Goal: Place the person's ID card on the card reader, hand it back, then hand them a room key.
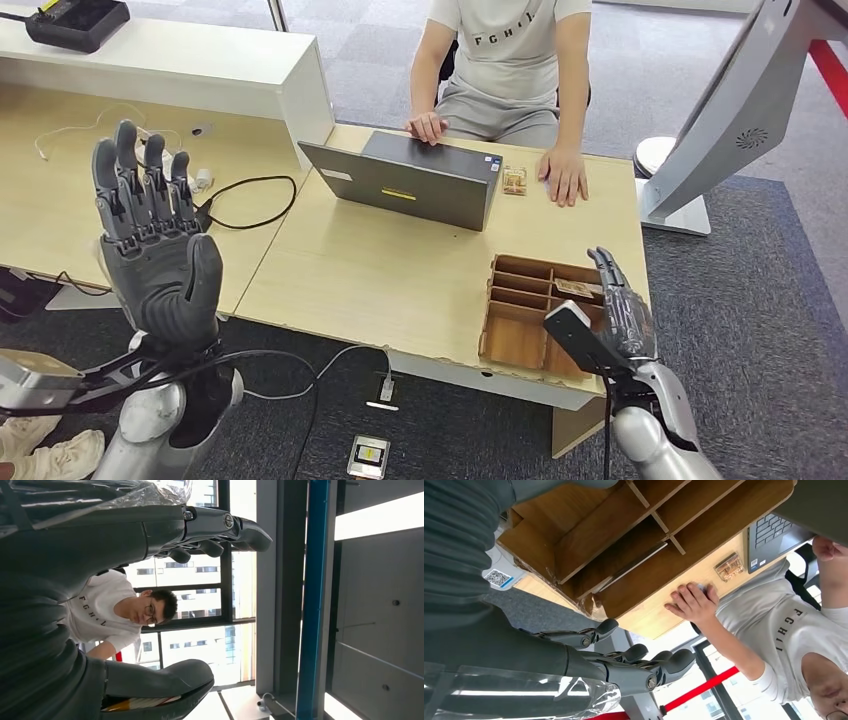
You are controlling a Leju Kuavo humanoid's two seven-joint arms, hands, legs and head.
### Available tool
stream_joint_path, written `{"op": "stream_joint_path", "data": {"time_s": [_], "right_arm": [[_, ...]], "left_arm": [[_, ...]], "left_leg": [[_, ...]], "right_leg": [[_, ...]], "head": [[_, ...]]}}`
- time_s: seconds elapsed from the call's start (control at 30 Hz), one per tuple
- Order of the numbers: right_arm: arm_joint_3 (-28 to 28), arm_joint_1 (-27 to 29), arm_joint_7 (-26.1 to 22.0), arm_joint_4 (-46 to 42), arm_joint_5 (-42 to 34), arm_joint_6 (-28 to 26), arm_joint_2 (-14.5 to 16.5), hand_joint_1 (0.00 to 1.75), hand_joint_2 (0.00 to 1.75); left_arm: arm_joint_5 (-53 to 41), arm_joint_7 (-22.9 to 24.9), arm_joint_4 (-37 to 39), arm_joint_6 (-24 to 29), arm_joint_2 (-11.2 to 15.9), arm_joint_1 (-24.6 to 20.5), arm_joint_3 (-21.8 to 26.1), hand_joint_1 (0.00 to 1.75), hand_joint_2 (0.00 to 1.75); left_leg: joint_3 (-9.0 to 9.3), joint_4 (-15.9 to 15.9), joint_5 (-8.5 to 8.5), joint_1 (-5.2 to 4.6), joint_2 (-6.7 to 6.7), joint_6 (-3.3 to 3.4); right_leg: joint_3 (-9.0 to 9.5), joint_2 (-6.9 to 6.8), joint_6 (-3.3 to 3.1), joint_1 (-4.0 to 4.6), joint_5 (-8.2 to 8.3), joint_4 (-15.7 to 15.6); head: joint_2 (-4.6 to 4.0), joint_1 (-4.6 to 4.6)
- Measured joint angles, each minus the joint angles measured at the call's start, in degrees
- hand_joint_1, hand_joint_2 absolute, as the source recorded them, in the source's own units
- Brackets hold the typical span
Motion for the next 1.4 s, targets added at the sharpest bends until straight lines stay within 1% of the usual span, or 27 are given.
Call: {"op": "stream_joint_path", "data": {"time_s": [0.37,0.4,0.43,0.47,0.57,0.6,0.63,0.97,1.4], "right_arm": [[0.36,-2.32,-1.24,3.90,-0.20,-0.20,1.36,0.00,1.75],[0.42,-2.54,-1.40,4.21,-0.20,-0.19,1.58,0.02,1.75],[0.46,-2.76,-1.60,4.53,-0.20,-0.18,1.83,0.08,1.75],[0.50,-2.97,-1.80,4.86,-0.20,-0.16,2.08,0.31,1.75],[0.70,-3.55,-2.39,5.90,-0.26,-0.14,2.81,1.48,1.75],[0.79,-3.72,-2.60,6.26,-0.29,-0.14,3.05,1.69,1.75],[0.88,-3.90,-2.79,6.63,-0.32,-0.14,3.27,1.73,1.75],[1.52,-5.33,-4.04,10.04,-0.55,-0.14,4.90,1.75,1.75],[2.31,-6.32,-4.17,12.62,-0.36,-0.20,5.34,1.75,1.75]], "left_arm": [[0.04,-0.14,0.19,-0.27,0.00,-0.20,0.06,0.00,1.75],[0.03,-0.21,0.19,-0.23,0.00,-0.19,0.09,0.00,1.75],[0.02,-0.27,0.18,-0.14,0.00,-0.19,0.13,0.00,1.75],[-0.01,-0.33,0.17,-0.01,0.00,-0.18,0.16,0.00,1.75],[-0.21,-0.51,0.17,0.52,0.00,-0.11,0.24,0.00,1.75],[-0.30,-0.54,0.16,0.70,0.00,-0.09,0.26,0.00,1.75],[-0.37,-0.56,0.15,0.92,0.00,-0.07,0.27,0.00,1.75],[-0.79,-0.56,0.08,1.95,0.01,-0.07,0.25,0.00,1.75],[-1.03,-0.63,0.08,2.41,0.00,-0.22,0.09,0.00,1.75]], "left_leg": [[-0.01,0.00,0.00,0.00,0.00,0.00],[-0.01,0.00,0.00,0.00,0.00,0.00],[-0.01,0.00,0.00,0.00,0.00,0.00],[-0.01,0.00,0.00,0.00,0.00,0.00],[-0.01,0.00,0.00,0.00,0.00,0.00],[-0.01,0.00,0.01,0.00,0.00,-0.01],[-0.01,0.00,0.01,0.00,0.00,-0.01],[0.00,0.00,0.01,0.00,0.00,-0.01],[0.03,0.00,0.01,0.00,0.00,-0.01]], "right_leg": [[0.00,0.00,0.00,0.00,0.00,0.00],[0.00,0.00,0.00,0.00,0.00,0.00],[0.00,0.00,0.00,0.00,0.00,0.01],[0.00,0.00,0.00,0.00,0.00,0.01],[0.00,0.00,0.00,0.01,0.00,0.01],[0.00,0.00,0.00,0.01,0.00,0.01],[0.00,0.00,0.00,0.01,0.00,0.01],[0.00,0.00,0.00,0.00,0.00,0.01],[0.01,0.00,0.00,0.00,0.00,0.01]], "head": [[0.00,0.00],[0.00,0.00],[0.00,0.00],[0.00,0.00],[0.00,0.00],[0.00,0.00],[0.00,0.00],[0.00,0.00],[0.00,0.00]]}}
